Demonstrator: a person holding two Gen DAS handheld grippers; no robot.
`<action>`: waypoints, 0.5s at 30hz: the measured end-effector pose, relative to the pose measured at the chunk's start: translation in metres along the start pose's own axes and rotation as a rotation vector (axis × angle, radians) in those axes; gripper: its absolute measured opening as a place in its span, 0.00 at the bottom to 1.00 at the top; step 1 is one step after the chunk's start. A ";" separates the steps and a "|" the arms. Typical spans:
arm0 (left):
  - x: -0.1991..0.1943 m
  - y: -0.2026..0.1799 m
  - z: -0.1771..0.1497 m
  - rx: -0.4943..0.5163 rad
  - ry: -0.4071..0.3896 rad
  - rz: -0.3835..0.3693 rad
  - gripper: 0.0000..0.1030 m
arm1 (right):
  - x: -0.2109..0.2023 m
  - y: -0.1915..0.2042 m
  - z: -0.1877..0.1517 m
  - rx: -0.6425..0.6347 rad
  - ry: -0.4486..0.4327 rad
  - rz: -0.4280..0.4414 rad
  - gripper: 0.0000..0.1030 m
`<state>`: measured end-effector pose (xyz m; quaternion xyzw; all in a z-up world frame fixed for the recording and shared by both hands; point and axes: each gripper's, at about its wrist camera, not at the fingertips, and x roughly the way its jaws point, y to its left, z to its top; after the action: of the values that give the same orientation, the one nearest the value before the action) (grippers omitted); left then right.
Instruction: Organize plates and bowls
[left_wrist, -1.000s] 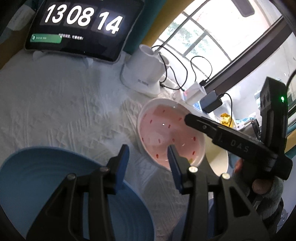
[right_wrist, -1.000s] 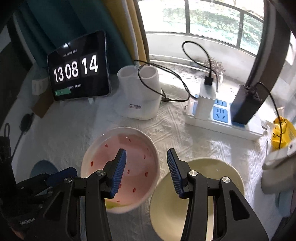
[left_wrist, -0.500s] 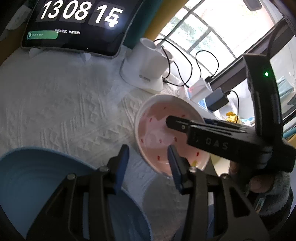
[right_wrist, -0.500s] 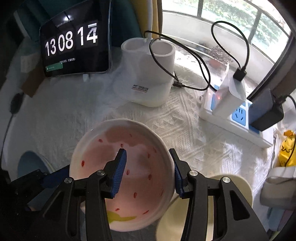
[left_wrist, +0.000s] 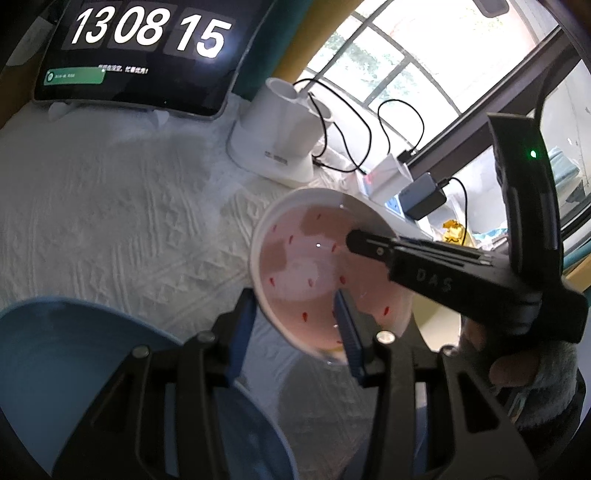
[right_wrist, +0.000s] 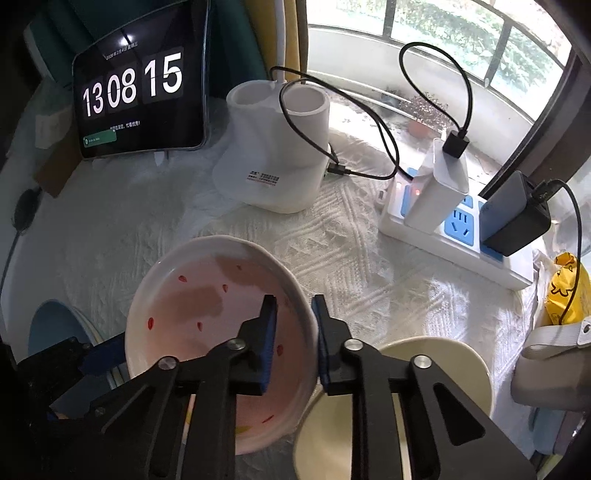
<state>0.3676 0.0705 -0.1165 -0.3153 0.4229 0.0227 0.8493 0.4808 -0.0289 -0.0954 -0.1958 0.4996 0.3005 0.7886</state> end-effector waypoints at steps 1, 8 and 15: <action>-0.001 0.001 0.000 -0.001 -0.004 -0.006 0.43 | -0.001 0.000 -0.001 0.000 -0.005 0.002 0.15; -0.013 0.000 -0.001 0.013 -0.040 -0.025 0.42 | -0.014 0.004 -0.002 -0.007 -0.047 0.012 0.14; -0.023 -0.004 -0.002 0.032 -0.060 -0.034 0.42 | -0.031 0.006 -0.003 -0.002 -0.075 0.017 0.14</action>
<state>0.3523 0.0711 -0.0983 -0.3079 0.3920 0.0109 0.8668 0.4649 -0.0353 -0.0683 -0.1810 0.4711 0.3147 0.8039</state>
